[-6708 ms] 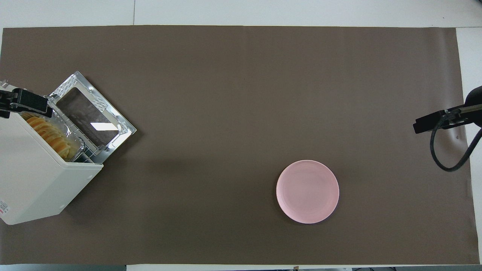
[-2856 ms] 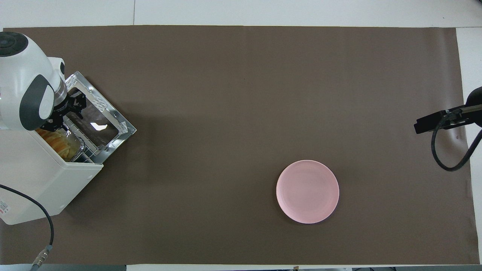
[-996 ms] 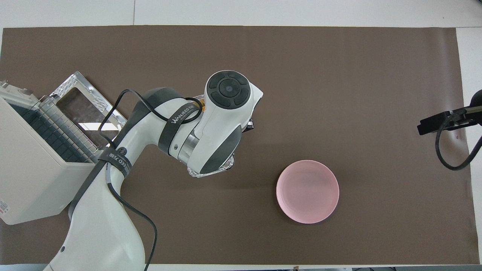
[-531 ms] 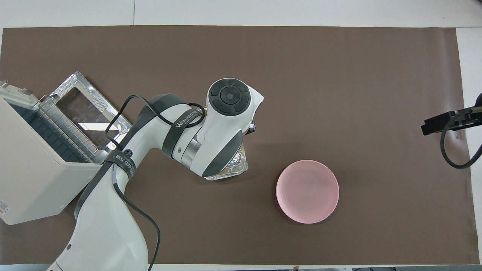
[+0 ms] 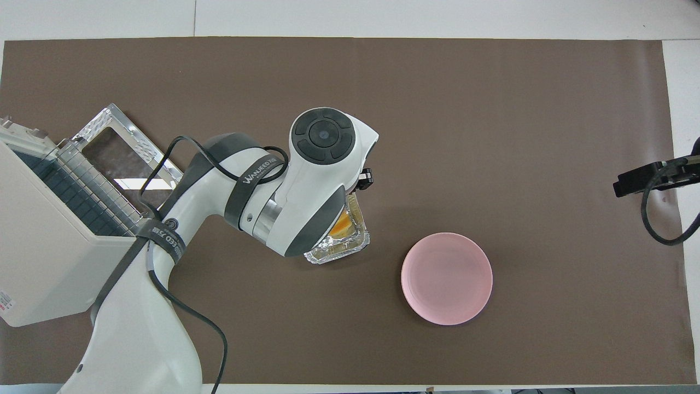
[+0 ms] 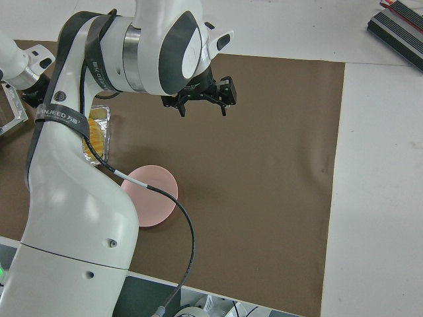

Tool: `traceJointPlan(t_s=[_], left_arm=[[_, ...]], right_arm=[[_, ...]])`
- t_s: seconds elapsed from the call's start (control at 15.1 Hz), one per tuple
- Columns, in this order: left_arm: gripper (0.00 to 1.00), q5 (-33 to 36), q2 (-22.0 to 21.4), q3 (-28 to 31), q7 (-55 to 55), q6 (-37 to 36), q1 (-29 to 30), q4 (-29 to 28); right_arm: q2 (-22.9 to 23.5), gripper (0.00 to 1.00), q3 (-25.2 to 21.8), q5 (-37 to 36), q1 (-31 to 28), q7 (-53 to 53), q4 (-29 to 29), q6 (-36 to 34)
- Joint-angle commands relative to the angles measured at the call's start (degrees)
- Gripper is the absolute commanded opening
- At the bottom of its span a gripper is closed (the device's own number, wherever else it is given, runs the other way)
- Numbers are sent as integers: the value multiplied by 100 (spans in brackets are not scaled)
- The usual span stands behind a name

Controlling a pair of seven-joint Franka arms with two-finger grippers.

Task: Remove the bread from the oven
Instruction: 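Set the foil tray on the table and withdraw the left gripper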

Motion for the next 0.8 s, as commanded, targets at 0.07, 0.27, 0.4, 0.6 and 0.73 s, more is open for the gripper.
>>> traceJointPlan(t_s=[0.07,0.27,0.4,0.6,0.73], left_arm=[[100,-134,-542,-23,361,-701,936,-125],[100,-133,-823,-14,1360,-1220,1779,-125],[100,-133,-990,-14,2091,-1432,2245,-125],[100,-72,-1201,4,2734,-1783,2765,-108],[100,-72,-1246,100,3191,-1977,2933,-90]], right_arm=[[-58,100,89,4,319,116,-156,225],[187,100,89,4,846,379,-147,497],[547,100,89,22,1268,739,-104,786],[1118,100,89,240,1963,1485,-60,1410],[1479,100,89,329,2341,1942,45,1762]])
